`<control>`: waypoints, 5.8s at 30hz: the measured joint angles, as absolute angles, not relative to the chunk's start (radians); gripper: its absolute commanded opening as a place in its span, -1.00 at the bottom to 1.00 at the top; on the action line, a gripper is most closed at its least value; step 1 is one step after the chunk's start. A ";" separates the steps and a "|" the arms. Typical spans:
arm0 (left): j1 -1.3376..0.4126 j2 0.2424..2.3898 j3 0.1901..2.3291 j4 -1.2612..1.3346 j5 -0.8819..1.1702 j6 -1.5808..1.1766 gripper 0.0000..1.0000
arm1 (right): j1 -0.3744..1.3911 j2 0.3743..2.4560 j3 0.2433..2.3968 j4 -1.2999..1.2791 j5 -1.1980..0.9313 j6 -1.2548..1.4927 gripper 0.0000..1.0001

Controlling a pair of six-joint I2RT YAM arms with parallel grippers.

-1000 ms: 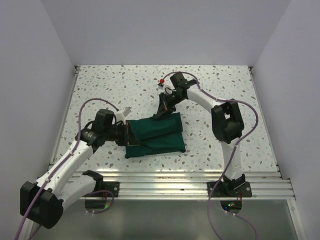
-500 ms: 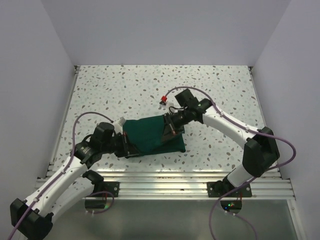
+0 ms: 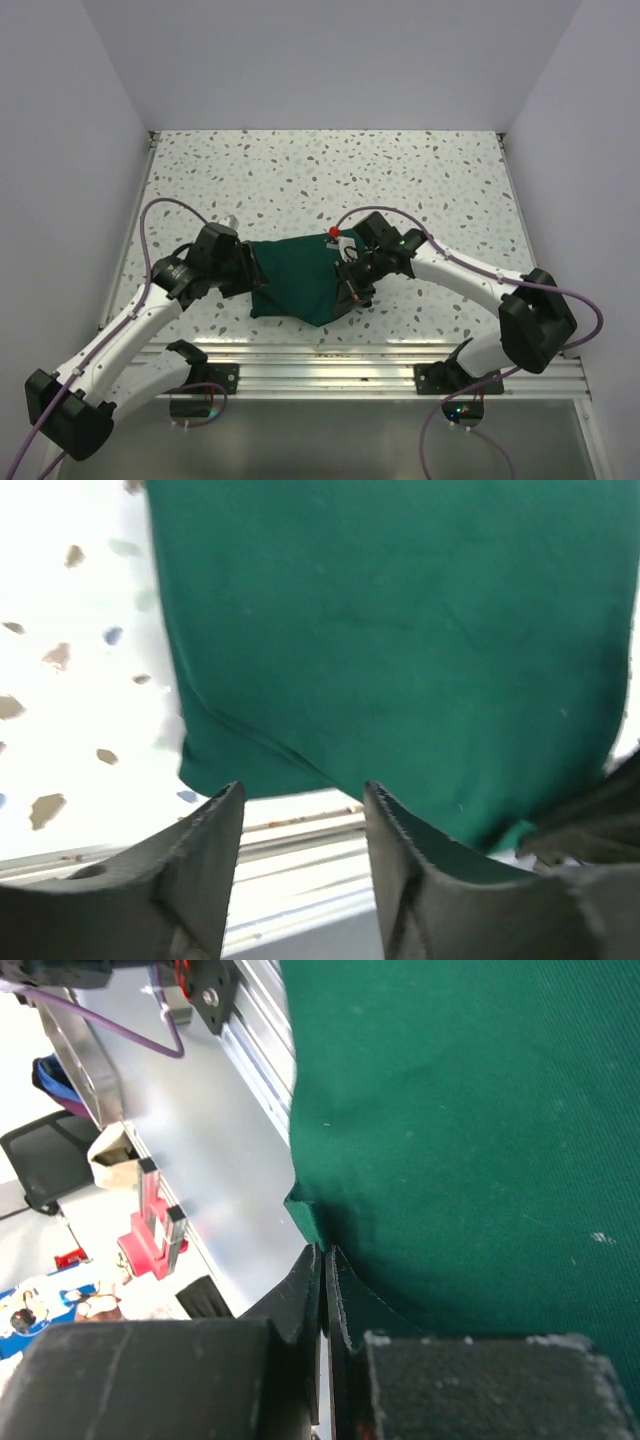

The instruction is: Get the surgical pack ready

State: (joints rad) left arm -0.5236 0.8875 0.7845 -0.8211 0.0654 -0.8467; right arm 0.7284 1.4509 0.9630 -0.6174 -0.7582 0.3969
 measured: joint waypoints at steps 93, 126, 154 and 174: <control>-0.351 0.981 0.944 -0.928 0.143 -0.530 -0.36 | 0.302 1.221 0.381 -0.575 -0.619 0.695 -1.00; -0.791 1.178 1.050 -0.807 -0.132 -0.426 0.07 | 0.291 1.813 1.068 -0.271 -0.596 0.938 -0.43; -1.076 1.517 1.002 -0.685 -0.467 -0.267 0.08 | 0.178 1.502 0.797 -0.501 -0.579 0.656 0.26; -0.922 1.552 1.027 -0.683 -0.469 -0.213 -1.00 | 0.369 1.521 0.865 -0.380 -0.649 0.810 -0.47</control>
